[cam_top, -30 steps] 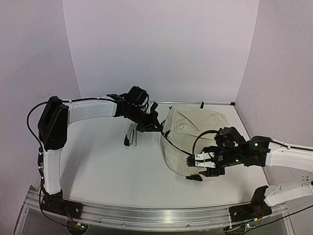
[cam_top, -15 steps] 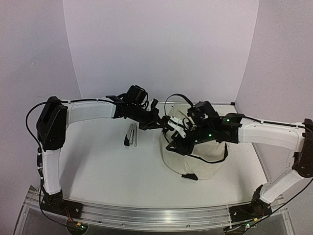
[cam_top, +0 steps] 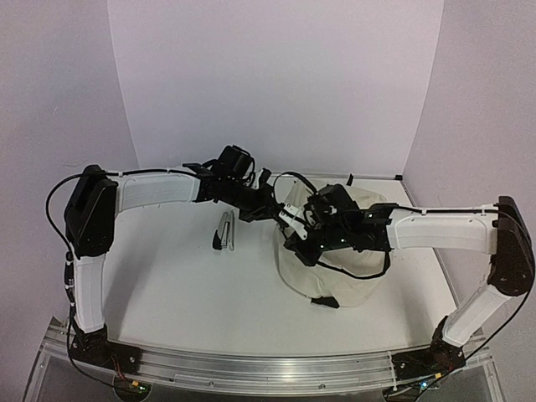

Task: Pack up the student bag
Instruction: Zip the student bag at the center of the board.

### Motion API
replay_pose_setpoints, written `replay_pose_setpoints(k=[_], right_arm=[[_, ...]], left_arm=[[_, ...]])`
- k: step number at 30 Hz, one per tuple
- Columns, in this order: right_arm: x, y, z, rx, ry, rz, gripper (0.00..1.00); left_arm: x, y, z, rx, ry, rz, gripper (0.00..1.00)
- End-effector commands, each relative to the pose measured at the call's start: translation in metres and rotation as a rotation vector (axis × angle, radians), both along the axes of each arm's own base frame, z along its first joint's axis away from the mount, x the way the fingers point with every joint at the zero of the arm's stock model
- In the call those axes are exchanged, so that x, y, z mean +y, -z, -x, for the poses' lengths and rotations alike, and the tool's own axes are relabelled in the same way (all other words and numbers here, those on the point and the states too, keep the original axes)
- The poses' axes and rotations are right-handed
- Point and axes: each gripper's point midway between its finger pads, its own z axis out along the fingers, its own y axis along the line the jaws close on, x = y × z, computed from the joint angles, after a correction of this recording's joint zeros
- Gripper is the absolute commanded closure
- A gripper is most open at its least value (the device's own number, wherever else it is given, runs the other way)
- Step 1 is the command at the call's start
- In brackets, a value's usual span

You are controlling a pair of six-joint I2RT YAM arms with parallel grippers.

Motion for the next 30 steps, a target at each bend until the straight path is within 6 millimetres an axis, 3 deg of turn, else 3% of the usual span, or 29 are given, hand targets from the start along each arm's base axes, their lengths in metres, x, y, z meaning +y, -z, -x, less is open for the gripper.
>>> replay_pose_setpoints(k=[1,5,9,12,16,21,25,30], right_arm=[[0.002,-0.008,0.034,-0.048,-0.130,0.009,1.00],[-0.002,0.004,0.071,-0.060,-0.241,0.058,1.00],[-0.008,0.011,0.083,-0.065,-0.274,0.086,1.00],[-0.004,-0.003,0.068,-0.107,-0.221,0.080,0.97],[0.001,-0.031,0.036,-0.125,-0.085,0.021,0.53],[-0.021,-0.035,-0.017,-0.096,0.088,-0.003,0.29],[-0.019,-0.021,-0.031,-0.044,0.101,-0.003,0.27],[-0.005,-0.003,-0.032,0.013,0.068,-0.002,0.35]], left_arm=[[-0.015,-0.023,-0.029,-0.083,-0.015,0.041,1.00],[-0.023,-0.015,-0.048,-0.085,-0.029,0.036,1.00],[-0.028,-0.007,-0.061,-0.079,-0.040,0.034,1.00],[-0.029,-0.011,-0.062,-0.082,-0.039,0.048,1.00],[-0.024,-0.021,-0.052,-0.082,-0.029,0.086,1.00],[-0.013,-0.030,-0.042,-0.099,-0.033,0.078,1.00],[-0.011,-0.037,-0.040,-0.110,-0.032,0.081,1.00],[-0.012,-0.038,-0.042,-0.111,-0.029,0.081,1.00]])
